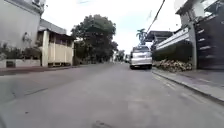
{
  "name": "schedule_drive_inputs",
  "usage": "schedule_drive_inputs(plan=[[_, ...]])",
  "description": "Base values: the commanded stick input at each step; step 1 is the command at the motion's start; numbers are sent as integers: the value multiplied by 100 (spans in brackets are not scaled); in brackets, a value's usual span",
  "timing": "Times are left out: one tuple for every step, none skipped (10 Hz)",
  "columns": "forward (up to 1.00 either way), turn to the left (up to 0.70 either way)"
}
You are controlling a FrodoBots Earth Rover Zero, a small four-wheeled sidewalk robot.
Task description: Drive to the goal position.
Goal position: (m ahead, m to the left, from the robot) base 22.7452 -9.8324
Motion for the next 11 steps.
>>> schedule_drive_inputs(plan=[[100,0],[100,0],[100,0],[100,0],[100,0],[100,0],[100,0],[100,0],[100,0],[100,0],[100,0]])
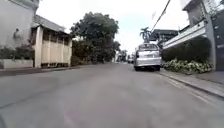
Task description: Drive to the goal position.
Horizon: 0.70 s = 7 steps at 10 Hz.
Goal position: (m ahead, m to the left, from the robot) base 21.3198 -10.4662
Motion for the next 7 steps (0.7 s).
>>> schedule_drive_inputs(plan=[[100,5],[100,18],[100,14],[100,9],[100,4],[100,0],[100,0]])
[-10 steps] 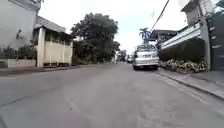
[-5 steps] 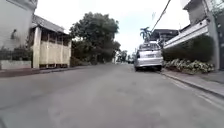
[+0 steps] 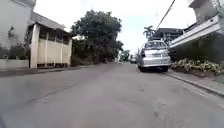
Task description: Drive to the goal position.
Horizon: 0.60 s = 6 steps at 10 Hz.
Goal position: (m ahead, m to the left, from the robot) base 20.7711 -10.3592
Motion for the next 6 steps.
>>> schedule_drive_inputs(plan=[[100,0],[100,4],[100,10],[100,-1],[100,-18],[100,-34]])
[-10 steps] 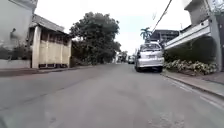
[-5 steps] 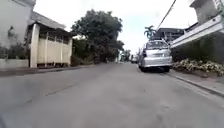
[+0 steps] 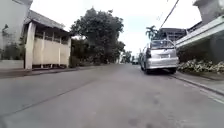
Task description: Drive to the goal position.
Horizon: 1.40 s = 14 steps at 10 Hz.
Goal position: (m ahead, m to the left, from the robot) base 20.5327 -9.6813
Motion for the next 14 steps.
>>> schedule_drive_inputs(plan=[[100,-17],[100,1],[100,0],[100,0],[100,0],[100,0],[100,0],[100,0],[100,0],[100,0],[100,0],[100,0],[100,0],[100,0]])
